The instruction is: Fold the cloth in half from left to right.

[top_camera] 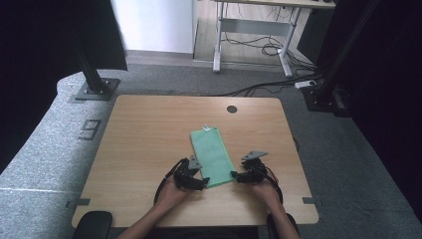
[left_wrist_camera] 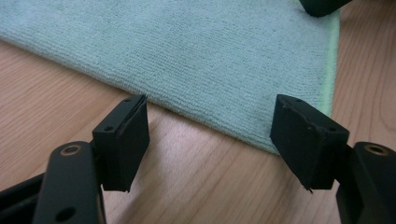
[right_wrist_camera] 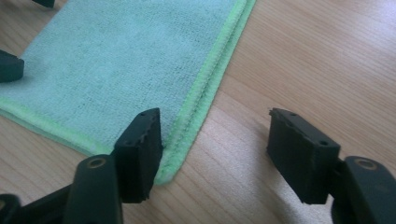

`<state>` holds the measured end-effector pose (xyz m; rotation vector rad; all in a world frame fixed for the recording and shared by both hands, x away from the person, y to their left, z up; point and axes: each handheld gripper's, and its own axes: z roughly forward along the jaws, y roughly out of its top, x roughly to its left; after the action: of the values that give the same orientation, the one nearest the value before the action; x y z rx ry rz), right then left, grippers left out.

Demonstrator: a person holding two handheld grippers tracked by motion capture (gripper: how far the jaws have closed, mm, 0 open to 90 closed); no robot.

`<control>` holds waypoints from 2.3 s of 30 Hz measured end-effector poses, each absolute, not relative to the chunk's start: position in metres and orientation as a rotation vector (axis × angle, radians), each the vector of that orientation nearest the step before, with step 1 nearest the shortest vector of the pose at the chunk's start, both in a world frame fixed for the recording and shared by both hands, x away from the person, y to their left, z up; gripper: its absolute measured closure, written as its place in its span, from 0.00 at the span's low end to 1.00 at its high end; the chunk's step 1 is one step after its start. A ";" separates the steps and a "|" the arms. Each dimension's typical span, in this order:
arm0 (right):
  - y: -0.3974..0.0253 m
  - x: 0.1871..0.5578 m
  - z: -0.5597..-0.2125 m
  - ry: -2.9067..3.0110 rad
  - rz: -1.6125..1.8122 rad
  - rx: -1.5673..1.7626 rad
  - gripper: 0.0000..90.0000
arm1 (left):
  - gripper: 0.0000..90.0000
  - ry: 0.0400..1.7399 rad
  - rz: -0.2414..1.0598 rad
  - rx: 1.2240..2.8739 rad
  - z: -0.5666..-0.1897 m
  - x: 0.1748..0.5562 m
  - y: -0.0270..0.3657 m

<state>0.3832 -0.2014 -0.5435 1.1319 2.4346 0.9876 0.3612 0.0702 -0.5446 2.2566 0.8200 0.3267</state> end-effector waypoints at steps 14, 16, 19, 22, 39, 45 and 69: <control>-0.169 0.373 -0.544 2.484 1.008 1.043 0.33 | 0.30 0.878 0.323 2.248 -0.544 0.371 0.111; -0.165 0.373 -0.545 2.483 1.013 1.038 0.33 | 0.29 0.883 0.325 2.245 -0.544 0.372 0.113; -0.154 0.372 -0.545 2.488 1.022 1.017 0.33 | 0.28 0.888 0.341 2.253 -0.543 0.373 0.123; -0.149 0.373 -0.546 2.486 1.031 1.011 0.33 | 0.26 0.889 0.351 2.256 -0.543 0.374 0.129; -0.142 0.375 -0.546 2.472 1.043 1.009 0.33 | 0.23 0.885 0.349 2.216 -0.547 0.375 0.138; -0.143 0.371 -0.540 2.471 1.042 0.960 0.30 | 0.22 0.863 0.330 2.184 -0.536 0.372 0.143; -0.201 0.375 -0.541 2.368 0.987 1.137 0.00 | 0.13 0.990 0.331 2.225 -0.545 0.383 0.185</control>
<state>0.3748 -0.2010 -0.5409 1.1366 2.3676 0.9872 0.3827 0.1849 -0.5447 2.2251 0.9896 0.3307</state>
